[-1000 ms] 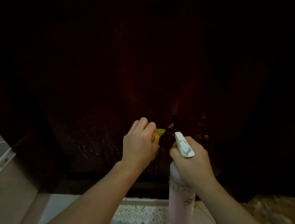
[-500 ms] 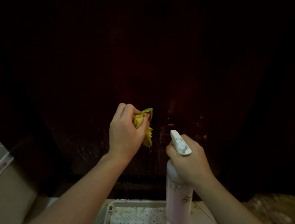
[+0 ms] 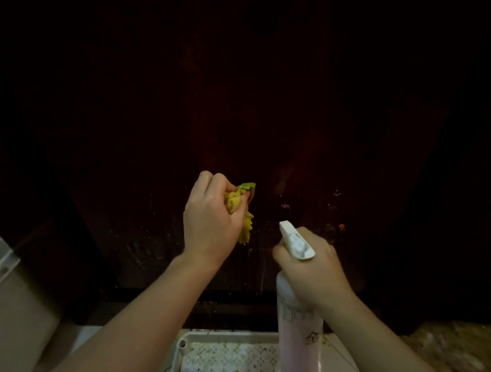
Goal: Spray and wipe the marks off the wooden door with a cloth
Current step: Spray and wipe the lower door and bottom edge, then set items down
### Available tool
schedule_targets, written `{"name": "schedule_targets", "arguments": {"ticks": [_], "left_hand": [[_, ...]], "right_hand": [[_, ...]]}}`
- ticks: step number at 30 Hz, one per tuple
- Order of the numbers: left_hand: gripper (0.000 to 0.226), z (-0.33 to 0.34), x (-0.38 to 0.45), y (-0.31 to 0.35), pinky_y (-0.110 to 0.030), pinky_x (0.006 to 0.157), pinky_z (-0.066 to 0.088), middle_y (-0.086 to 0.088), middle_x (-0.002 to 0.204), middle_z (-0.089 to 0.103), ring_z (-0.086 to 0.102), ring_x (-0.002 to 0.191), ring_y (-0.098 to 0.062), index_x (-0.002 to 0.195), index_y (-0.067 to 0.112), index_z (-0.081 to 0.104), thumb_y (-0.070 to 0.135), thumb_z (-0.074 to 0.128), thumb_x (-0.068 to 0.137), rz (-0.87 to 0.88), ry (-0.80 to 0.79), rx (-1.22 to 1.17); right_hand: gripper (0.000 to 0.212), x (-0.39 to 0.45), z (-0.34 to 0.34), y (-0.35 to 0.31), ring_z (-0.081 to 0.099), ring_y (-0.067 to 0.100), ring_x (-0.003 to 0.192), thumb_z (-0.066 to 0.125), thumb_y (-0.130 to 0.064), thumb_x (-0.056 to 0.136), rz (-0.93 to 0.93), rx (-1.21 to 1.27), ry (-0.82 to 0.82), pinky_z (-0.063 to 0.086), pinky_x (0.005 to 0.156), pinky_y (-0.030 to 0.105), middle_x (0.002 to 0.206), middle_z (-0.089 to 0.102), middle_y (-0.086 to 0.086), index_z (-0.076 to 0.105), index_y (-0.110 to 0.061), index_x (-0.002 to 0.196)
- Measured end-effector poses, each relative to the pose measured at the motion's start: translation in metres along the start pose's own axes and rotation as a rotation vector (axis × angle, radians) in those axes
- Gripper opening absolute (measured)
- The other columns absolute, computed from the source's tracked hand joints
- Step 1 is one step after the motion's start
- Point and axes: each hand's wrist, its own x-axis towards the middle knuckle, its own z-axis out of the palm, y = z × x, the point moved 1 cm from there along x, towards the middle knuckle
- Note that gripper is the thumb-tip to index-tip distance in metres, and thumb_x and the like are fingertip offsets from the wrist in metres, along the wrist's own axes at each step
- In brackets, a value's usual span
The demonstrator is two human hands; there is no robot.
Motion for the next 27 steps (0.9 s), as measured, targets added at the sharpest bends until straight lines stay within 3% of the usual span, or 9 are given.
{"name": "schedule_targets", "arguments": {"ticks": [6, 9, 13, 15, 20, 23, 27], "left_hand": [[0.019, 0.003, 0.005, 0.018, -0.013, 0.059, 0.038, -0.001, 0.086, 0.051, 0.049, 0.072, -0.01, 0.083, 0.006, 0.059, 0.023, 0.069, 0.082, 0.045, 0.114, -0.027], [0.02, 0.009, 0.013, 0.028, -0.011, 0.06, 0.035, -0.002, 0.085, 0.053, 0.048, 0.074, -0.011, 0.081, 0.007, 0.062, 0.025, 0.069, 0.081, 0.088, 0.149, -0.011], [0.018, 0.031, -0.004, 0.028, -0.022, 0.05, 0.035, -0.004, 0.079, 0.054, 0.046, 0.072, -0.017, 0.074, 0.007, 0.062, 0.016, 0.078, 0.077, 0.228, 0.033, 0.141], [0.019, 0.042, -0.018, 0.026, -0.026, 0.043, 0.037, -0.004, 0.076, 0.053, 0.046, 0.07, -0.02, 0.07, 0.008, 0.06, 0.011, 0.078, 0.076, 0.253, -0.025, 0.174], [0.016, 0.058, -0.041, 0.021, -0.023, 0.042, 0.025, -0.003, 0.074, 0.052, 0.044, 0.067, -0.019, 0.069, 0.01, 0.058, -0.002, 0.07, 0.071, 0.351, -0.139, 0.26], [0.015, 0.056, -0.041, 0.02, -0.024, 0.041, 0.032, -0.001, 0.077, 0.052, 0.046, 0.069, -0.016, 0.072, 0.011, 0.058, 0.008, 0.073, 0.073, 0.297, -0.202, 0.212], [0.017, 0.046, -0.03, 0.026, -0.024, 0.049, 0.042, 0.002, 0.083, 0.05, 0.047, 0.069, -0.01, 0.081, 0.011, 0.058, 0.021, 0.071, 0.079, 0.172, -0.167, 0.042]], "right_hand": [[0.022, 0.001, -0.007, 0.003, 0.046, 0.013, 0.05, 0.057, -0.029, 0.07, 0.005, -0.021, 0.092, 0.037, 0.051, 0.03, 0.045, 0.044, -0.011, 0.047, -0.031, 0.05], [0.026, 0.002, -0.014, 0.009, 0.044, 0.009, 0.049, 0.058, -0.029, 0.071, 0.017, 0.015, 0.108, 0.036, 0.051, 0.03, 0.047, 0.043, -0.01, 0.041, -0.026, 0.052], [0.024, 0.004, -0.021, 0.019, 0.048, 0.006, 0.054, 0.065, -0.022, 0.082, 0.009, 0.071, 0.114, 0.04, 0.054, 0.027, 0.058, 0.051, -0.009, 0.049, -0.022, 0.064], [0.018, 0.004, -0.022, 0.022, 0.051, 0.006, 0.056, 0.065, -0.018, 0.082, -0.001, 0.086, 0.135, 0.04, 0.051, 0.019, 0.063, 0.055, -0.004, 0.053, -0.019, 0.069], [0.009, 0.001, -0.02, 0.029, 0.057, 0.015, 0.065, 0.065, -0.018, 0.081, 0.03, 0.072, 0.133, 0.041, 0.053, 0.02, 0.072, 0.061, 0.003, 0.058, -0.016, 0.076], [0.011, -0.002, -0.02, 0.031, 0.059, 0.021, 0.068, 0.064, -0.021, 0.081, 0.043, 0.032, 0.125, 0.043, 0.056, 0.027, 0.071, 0.062, 0.004, 0.058, -0.016, 0.074], [0.029, 0.0, -0.028, 0.029, 0.049, 0.016, 0.053, 0.061, -0.024, 0.08, 0.027, -0.035, 0.216, 0.038, 0.05, 0.03, 0.054, 0.049, -0.006, 0.044, -0.024, 0.055]]}}
